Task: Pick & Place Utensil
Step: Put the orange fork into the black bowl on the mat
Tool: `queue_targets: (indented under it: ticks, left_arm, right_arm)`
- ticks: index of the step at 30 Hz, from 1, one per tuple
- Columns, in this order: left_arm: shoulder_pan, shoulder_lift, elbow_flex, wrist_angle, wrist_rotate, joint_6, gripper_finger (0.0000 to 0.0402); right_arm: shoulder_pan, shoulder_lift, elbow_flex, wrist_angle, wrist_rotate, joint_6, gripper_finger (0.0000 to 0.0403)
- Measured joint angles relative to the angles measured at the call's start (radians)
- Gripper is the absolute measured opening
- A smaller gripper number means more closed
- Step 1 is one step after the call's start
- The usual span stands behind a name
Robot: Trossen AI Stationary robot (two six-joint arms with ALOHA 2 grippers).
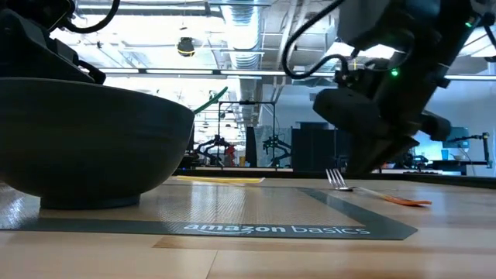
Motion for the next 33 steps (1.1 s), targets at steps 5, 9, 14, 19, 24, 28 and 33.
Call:
queue_targets:
  ticks: [5,9,14,19,24,28,33]
  left_arm:
    - [0.0,0.0,0.0,0.0,0.003,0.0,0.0006]
    - [0.0,0.0,0.0,0.0,0.013,0.0,0.0006]
    - [0.0,0.0,0.0,0.0,0.013,0.0,0.0006]
    - [0.0,0.0,0.0,0.001,0.013,0.0,0.0006]
    - [0.0,0.0,0.0,0.001,0.012,0.0,0.0006]
    - [0.0,0.0,0.0,0.005,0.012,0.0,0.0006]
    - [0.0,0.0,0.0,0.009,0.014,0.002,0.0006]
  right_arm:
    - [0.021,0.0,-0.021,-0.001,-0.006,0.066,0.0075]
    - [0.038,0.0,-0.021,0.016,0.01,0.066,0.0075]
    - [0.038,0.0,-0.021,0.03,0.01,0.066,0.0075]
    - [0.037,0.005,-0.02,0.04,0.011,0.066,0.0075]
    - [0.031,0.039,-0.019,0.066,0.011,0.066,0.0075]
    - [0.027,0.101,-0.015,0.068,0.034,0.067,0.0075]
    - [0.022,0.154,-0.009,0.056,0.068,0.101,0.0072]
